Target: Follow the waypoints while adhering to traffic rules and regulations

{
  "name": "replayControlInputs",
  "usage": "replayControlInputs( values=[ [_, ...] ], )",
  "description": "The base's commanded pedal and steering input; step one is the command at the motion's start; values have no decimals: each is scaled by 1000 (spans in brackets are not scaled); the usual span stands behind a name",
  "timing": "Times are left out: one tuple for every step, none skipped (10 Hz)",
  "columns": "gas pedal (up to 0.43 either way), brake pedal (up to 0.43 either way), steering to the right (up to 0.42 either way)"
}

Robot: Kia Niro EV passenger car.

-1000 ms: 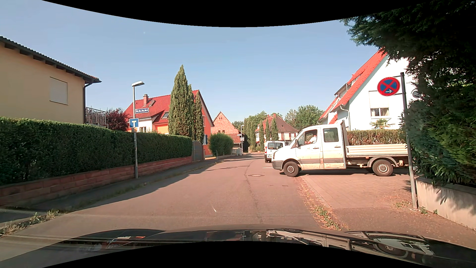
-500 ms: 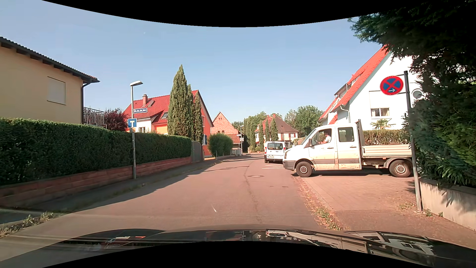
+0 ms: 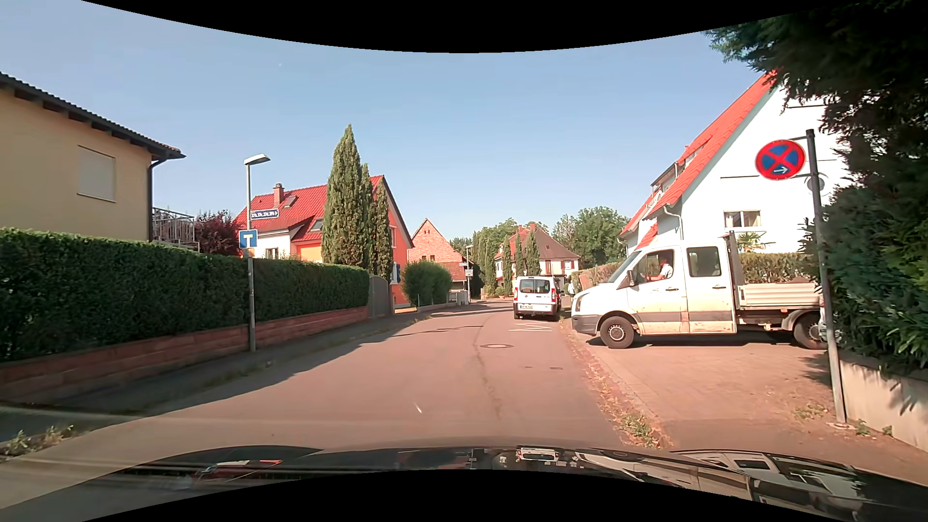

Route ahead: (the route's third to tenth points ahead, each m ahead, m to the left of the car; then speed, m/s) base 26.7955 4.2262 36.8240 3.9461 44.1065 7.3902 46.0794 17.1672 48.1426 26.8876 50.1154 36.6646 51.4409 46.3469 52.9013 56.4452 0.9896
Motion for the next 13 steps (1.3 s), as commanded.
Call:
replayControlInputs(
  values=[
    [177,0,63],
    [177,0,63],
    [177,0,62],
    [177,0,63],
    [177,0,62],
    [177,0,61],
    [189,0,58],
    [189,0,55],
    [189,0,52],
    [189,0,45],
    [189,0,35],
    [189,0,25],
    [189,0,13]
  ],
)
